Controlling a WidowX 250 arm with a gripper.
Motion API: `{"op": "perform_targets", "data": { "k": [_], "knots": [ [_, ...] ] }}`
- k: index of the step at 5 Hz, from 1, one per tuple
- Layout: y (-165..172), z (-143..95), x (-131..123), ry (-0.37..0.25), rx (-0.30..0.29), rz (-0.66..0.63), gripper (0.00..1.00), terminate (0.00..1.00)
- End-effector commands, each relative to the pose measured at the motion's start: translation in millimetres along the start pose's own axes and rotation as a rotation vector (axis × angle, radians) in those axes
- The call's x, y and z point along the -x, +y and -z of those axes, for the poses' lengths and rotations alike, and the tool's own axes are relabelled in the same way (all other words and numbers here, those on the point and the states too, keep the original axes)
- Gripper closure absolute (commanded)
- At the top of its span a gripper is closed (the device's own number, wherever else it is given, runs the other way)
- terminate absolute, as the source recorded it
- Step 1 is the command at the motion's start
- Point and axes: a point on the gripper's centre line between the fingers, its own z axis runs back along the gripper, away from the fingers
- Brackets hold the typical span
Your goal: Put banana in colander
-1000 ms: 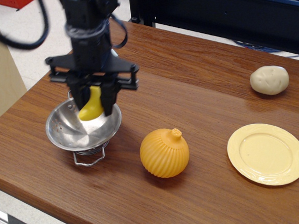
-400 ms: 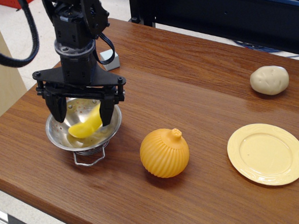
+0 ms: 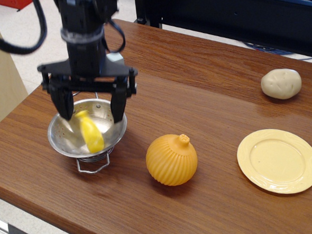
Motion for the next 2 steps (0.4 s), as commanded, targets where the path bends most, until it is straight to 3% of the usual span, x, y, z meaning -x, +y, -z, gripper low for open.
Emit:
{"op": "perform_targets", "data": {
  "k": [1,2],
  "knots": [
    [-1.1,-16.1,-6.9,-0.043,0.013,-0.004,0.00,0.00],
    [-1.1,-16.1,-6.9,-0.043,0.013,-0.004,0.00,1.00]
  ]
}}
